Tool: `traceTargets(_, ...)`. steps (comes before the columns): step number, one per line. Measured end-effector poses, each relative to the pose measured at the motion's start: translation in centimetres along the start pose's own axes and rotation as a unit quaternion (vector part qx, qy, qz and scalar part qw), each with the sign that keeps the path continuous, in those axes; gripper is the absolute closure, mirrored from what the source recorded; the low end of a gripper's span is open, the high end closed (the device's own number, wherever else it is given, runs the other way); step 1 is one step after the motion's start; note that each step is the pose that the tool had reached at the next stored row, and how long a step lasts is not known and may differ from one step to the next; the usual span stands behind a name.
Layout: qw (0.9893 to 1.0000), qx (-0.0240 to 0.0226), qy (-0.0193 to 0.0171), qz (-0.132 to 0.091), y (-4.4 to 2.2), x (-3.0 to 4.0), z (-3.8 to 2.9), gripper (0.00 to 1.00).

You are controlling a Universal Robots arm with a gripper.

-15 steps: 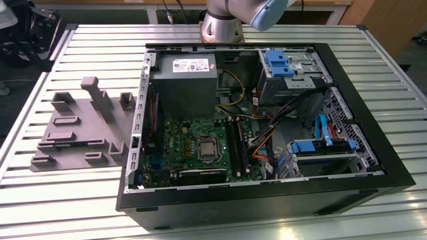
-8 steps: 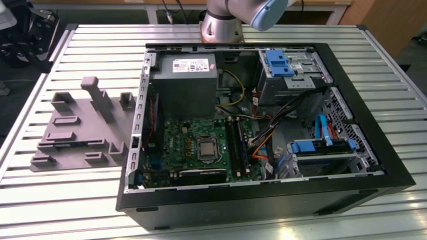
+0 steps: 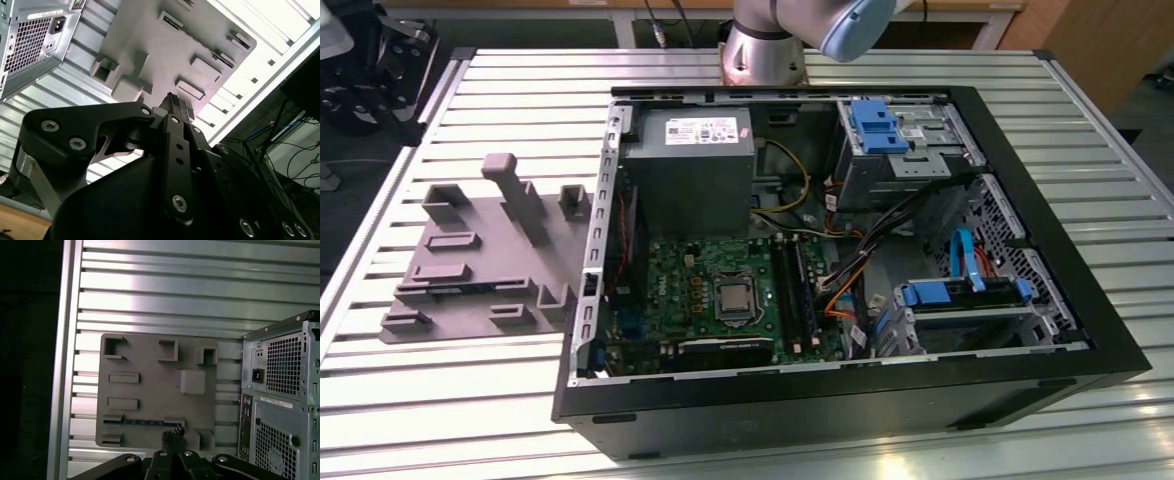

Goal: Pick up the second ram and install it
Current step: 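Pick up the second ram and move it above second insertion slot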

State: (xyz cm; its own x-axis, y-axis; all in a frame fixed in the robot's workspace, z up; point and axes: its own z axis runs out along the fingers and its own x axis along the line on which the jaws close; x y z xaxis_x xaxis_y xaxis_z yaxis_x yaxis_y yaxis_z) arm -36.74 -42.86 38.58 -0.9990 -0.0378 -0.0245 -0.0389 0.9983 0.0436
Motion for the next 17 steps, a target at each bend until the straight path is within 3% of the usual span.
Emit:
traceTargets(8,0.9998,-0.0005,0.0008,-0.019,-0.02,0.0,0.0,0.89)
traceTargets(13,0.9989,-0.0012,0.0021,-0.048,-0.04,0.0,0.02,0.89)
traceTargets(17,0.9985,-0.0013,0.0025,-0.055,-0.35,0.16,0.0,0.89)
